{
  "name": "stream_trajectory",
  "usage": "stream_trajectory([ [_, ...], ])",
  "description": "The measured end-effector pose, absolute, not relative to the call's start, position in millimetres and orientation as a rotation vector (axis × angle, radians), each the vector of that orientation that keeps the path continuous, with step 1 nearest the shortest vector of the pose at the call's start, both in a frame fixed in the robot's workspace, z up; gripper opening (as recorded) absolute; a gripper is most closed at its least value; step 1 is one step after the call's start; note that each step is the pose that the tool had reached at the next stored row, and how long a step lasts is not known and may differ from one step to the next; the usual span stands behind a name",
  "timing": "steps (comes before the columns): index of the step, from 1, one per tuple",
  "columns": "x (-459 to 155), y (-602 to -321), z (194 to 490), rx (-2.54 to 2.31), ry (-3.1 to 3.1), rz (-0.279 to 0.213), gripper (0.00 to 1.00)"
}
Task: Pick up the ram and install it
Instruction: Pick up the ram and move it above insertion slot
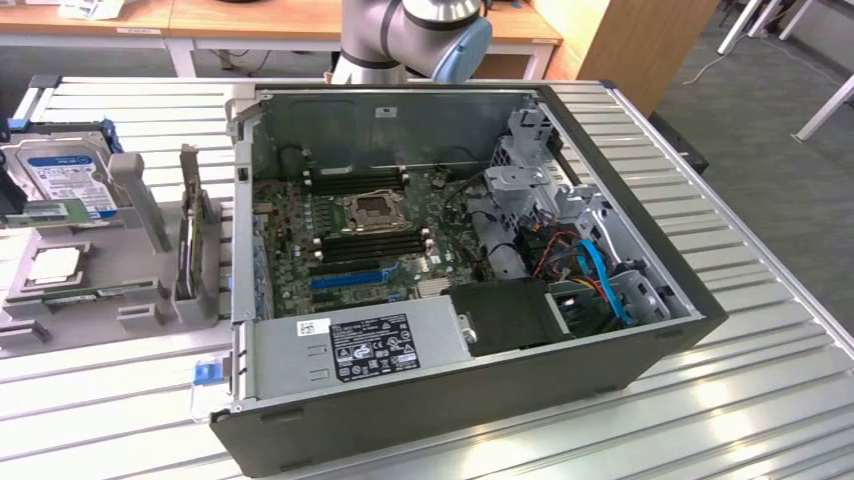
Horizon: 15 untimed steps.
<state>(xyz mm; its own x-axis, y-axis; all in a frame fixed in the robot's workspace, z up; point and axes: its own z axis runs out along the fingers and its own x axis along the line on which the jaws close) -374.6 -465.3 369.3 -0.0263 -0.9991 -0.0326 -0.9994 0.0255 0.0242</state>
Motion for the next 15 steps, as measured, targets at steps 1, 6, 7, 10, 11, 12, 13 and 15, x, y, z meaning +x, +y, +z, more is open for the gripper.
stream_trajectory([
  [1,-375,-465,371,-2.188,2.245,0.063,0.12],
  [6,-375,-465,379,-2.188,2.245,0.063,0.12],
  [7,-375,-465,380,-2.188,2.245,0.063,0.12],
  [10,-375,-465,385,-2.188,2.245,0.063,0.12],
  [11,-375,-465,386,-2.187,2.245,0.063,0.12],
  [12,-375,-465,387,-2.187,2.245,0.063,0.12],
  [13,-375,-465,387,-2.187,2.245,0.063,0.12],
  [15,-375,-465,387,-2.187,2.245,0.063,0.12],
])
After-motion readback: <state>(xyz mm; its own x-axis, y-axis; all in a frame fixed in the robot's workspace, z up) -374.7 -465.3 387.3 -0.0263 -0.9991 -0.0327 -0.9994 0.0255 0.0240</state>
